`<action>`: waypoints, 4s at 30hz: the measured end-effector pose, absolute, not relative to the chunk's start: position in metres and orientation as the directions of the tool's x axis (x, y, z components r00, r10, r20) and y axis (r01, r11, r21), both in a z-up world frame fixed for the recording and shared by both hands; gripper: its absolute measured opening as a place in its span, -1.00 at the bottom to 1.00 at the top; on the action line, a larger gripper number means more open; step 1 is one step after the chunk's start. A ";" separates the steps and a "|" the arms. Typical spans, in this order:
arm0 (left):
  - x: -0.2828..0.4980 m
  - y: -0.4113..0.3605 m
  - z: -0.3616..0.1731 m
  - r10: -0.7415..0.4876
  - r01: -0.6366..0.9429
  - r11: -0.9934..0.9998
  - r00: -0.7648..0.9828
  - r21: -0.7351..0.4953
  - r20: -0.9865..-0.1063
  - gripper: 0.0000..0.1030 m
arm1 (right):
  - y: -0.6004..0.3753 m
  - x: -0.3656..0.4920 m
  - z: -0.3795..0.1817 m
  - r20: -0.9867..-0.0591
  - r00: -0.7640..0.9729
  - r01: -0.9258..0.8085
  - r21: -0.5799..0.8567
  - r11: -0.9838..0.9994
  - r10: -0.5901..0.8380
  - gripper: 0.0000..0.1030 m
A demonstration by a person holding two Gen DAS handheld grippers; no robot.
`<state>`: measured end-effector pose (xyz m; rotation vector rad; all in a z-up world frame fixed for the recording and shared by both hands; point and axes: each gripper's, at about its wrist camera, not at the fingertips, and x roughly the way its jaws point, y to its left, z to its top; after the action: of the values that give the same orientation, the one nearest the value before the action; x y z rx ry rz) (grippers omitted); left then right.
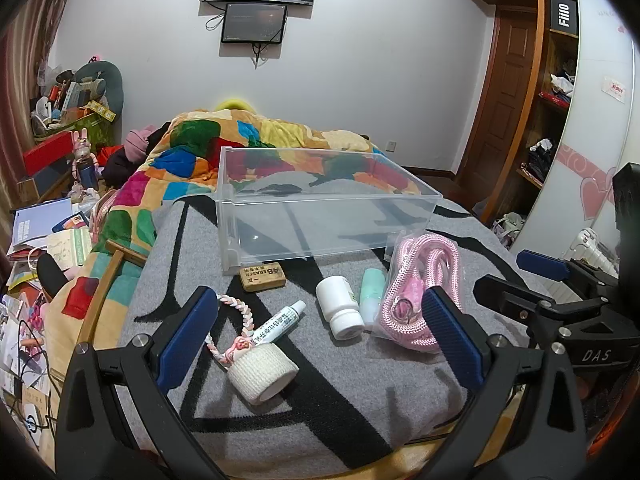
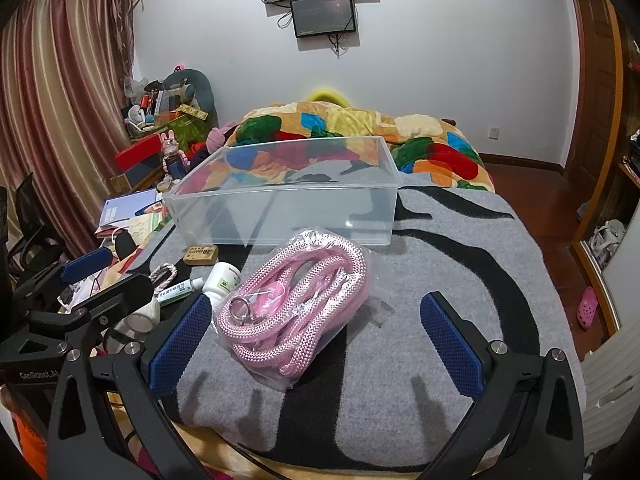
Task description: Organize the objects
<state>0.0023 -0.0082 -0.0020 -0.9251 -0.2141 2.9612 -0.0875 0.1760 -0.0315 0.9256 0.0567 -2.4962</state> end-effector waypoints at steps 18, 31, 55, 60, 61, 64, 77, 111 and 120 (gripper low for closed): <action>0.002 -0.008 -0.003 0.076 0.010 -0.989 -0.818 -0.146 -0.570 1.00 | 0.177 -0.087 -0.033 -0.626 -0.658 0.444 0.124 -0.887 -0.418 1.00; 0.003 -0.007 -0.004 0.078 0.010 -0.989 -0.817 -0.149 -0.571 1.00 | 0.177 -0.086 -0.033 -0.627 -0.658 0.444 0.125 -0.887 -0.418 1.00; 0.003 -0.007 -0.005 0.080 0.012 -0.988 -0.814 -0.154 -0.575 1.00 | 0.176 -0.086 -0.037 -0.636 -0.647 0.445 0.132 -0.885 -0.421 1.00; 0.003 -0.007 -0.004 0.081 0.012 -0.988 -0.814 -0.155 -0.575 1.00 | 0.176 -0.085 -0.037 -0.636 -0.647 0.445 0.133 -0.886 -0.420 1.00; 0.003 -0.007 -0.004 0.081 0.012 -0.988 -0.814 -0.156 -0.575 1.00 | 0.176 -0.085 -0.037 -0.636 -0.647 0.445 0.133 -0.886 -0.420 1.00; 0.003 -0.007 -0.004 0.081 0.012 -0.988 -0.814 -0.155 -0.575 1.00 | 0.176 -0.085 -0.037 -0.636 -0.647 0.445 0.133 -0.885 -0.421 1.00; 0.004 -0.007 -0.004 0.080 0.012 -0.988 -0.814 -0.155 -0.575 1.00 | 0.176 -0.085 -0.037 -0.638 -0.645 0.444 0.135 -0.886 -0.421 1.00; 0.010 -0.036 -0.052 0.106 0.035 -0.977 -0.773 -0.208 -0.626 -0.19 | 0.135 -0.140 -0.071 -0.714 -0.613 0.336 0.151 -0.929 -0.338 0.67; 0.019 -0.031 -0.029 0.064 0.031 -0.988 -0.818 -0.155 -0.572 -0.20 | 0.147 -0.124 -0.064 -0.692 -0.608 0.408 0.150 -0.901 -0.390 0.07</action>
<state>0.0191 -0.0309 -0.0290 -0.9424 -0.2454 2.9682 -0.1240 0.1473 -0.0642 1.0580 0.0313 -2.4761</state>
